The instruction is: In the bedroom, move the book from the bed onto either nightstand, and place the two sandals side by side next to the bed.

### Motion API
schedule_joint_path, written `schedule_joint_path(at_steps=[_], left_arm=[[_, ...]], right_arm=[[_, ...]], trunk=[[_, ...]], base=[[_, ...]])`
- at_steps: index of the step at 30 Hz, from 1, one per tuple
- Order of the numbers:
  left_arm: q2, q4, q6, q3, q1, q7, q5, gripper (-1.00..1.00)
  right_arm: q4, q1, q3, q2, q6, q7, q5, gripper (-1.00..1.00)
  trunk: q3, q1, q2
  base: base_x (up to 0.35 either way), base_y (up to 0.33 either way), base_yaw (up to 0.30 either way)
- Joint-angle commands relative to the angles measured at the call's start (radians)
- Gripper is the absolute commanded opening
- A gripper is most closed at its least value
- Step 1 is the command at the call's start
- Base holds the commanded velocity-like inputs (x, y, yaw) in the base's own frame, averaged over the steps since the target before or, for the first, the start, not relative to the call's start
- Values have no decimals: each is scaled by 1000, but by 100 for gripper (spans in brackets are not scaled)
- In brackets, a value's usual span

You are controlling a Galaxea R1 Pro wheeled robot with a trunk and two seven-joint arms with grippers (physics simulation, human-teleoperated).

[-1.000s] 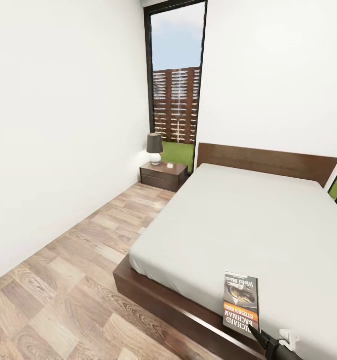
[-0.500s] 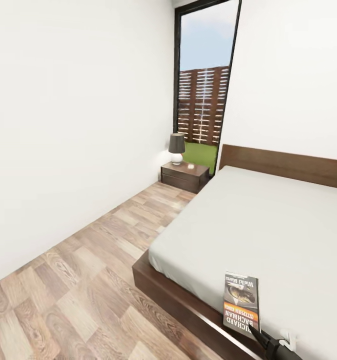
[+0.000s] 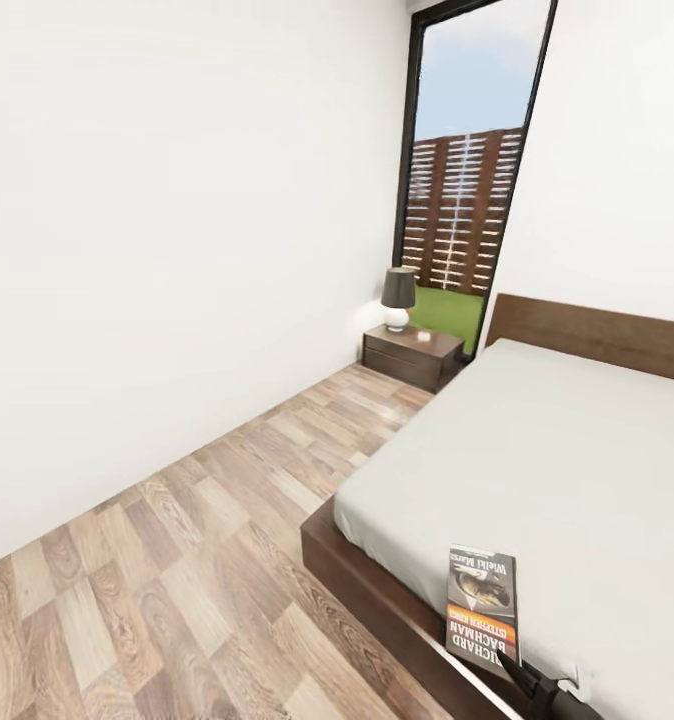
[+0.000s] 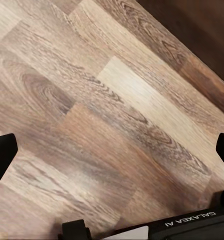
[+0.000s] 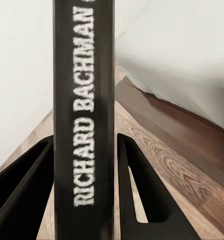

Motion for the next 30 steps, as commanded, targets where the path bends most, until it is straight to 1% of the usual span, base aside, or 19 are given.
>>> schedule_joint_path(at_steps=[1,30], left_arm=[[-1,2,-2,-5,-1,-4,10,100],[-9,2,-2,-5,-1,-4,8,100]], right_arm=[[4,-2,-12,-1,-6,4,4,-100],[4,-2,-12,1,-6,4,4,-100]], trunk=[[-1,0,-1],[-1,0,-1]], base=[[0,0,292],[0,0,292]])
